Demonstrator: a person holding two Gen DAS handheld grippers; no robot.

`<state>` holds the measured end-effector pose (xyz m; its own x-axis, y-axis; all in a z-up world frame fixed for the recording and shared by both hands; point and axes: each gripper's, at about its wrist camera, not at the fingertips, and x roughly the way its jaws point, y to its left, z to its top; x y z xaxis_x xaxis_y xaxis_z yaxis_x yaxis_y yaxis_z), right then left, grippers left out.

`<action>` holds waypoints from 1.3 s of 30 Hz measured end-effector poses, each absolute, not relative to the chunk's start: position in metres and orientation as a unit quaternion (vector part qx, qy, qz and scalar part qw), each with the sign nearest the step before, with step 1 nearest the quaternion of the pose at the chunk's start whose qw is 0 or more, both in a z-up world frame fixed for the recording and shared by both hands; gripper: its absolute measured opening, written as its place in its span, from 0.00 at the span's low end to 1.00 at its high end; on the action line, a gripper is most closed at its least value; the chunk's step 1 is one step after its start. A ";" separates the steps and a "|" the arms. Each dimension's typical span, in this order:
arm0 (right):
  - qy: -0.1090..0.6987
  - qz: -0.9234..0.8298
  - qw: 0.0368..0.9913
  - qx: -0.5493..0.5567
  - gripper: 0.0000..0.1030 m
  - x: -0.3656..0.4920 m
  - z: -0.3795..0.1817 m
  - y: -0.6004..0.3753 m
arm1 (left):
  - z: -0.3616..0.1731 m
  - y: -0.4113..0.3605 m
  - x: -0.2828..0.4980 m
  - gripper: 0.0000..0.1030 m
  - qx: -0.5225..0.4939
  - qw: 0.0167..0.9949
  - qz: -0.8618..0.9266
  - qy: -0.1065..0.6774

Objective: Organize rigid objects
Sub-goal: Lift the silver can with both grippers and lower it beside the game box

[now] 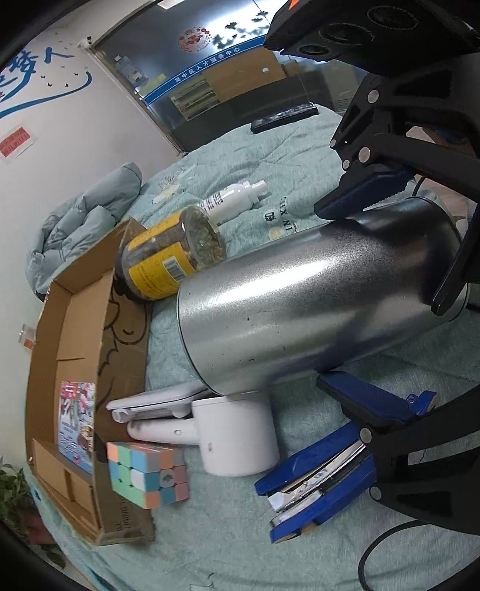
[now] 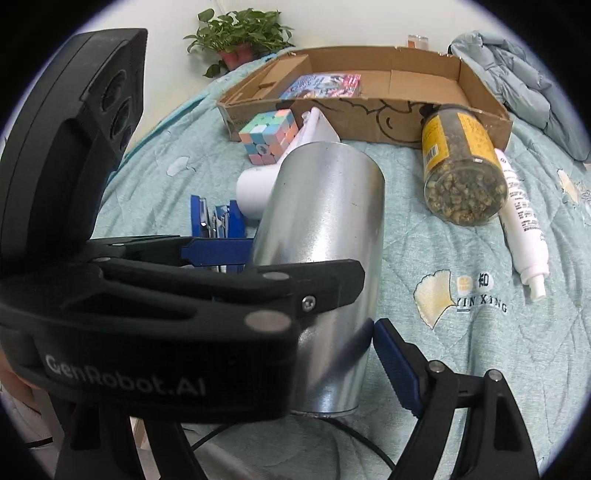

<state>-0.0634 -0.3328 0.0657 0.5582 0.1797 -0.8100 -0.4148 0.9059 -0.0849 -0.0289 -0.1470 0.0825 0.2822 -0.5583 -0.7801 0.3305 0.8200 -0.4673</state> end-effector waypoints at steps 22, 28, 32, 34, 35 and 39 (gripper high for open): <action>0.308 0.170 0.925 -0.145 0.80 -0.041 0.175 -0.285 | 0.239 -0.134 0.034 0.78 -0.081 0.863 -0.295 0.403; 0.282 0.174 0.933 -0.140 0.80 -0.013 0.205 -0.279 | 0.272 -0.140 0.068 0.78 -0.065 0.875 -0.294 0.378; 0.271 0.170 0.938 -0.134 0.80 0.002 0.220 -0.280 | 0.291 -0.152 0.092 0.78 -0.047 0.880 -0.298 0.366; 0.268 0.169 0.939 -0.131 0.80 0.009 0.225 -0.279 | 0.300 -0.159 0.106 0.78 -0.035 0.884 -0.295 0.361; 0.268 0.170 0.939 -0.130 0.80 0.014 0.227 -0.280 | 0.301 -0.161 0.110 0.78 -0.033 0.885 -0.294 0.360; 0.271 0.171 0.939 -0.127 0.80 0.038 0.237 -0.281 | 0.306 -0.167 0.150 0.78 -0.036 0.884 -0.293 0.364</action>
<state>0.0378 -0.2805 0.2369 0.7951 0.2525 -0.5513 -0.3898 0.9093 -0.1457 0.1501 -0.1674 0.3057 0.5642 -0.5433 -0.6217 0.4908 0.8262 -0.2766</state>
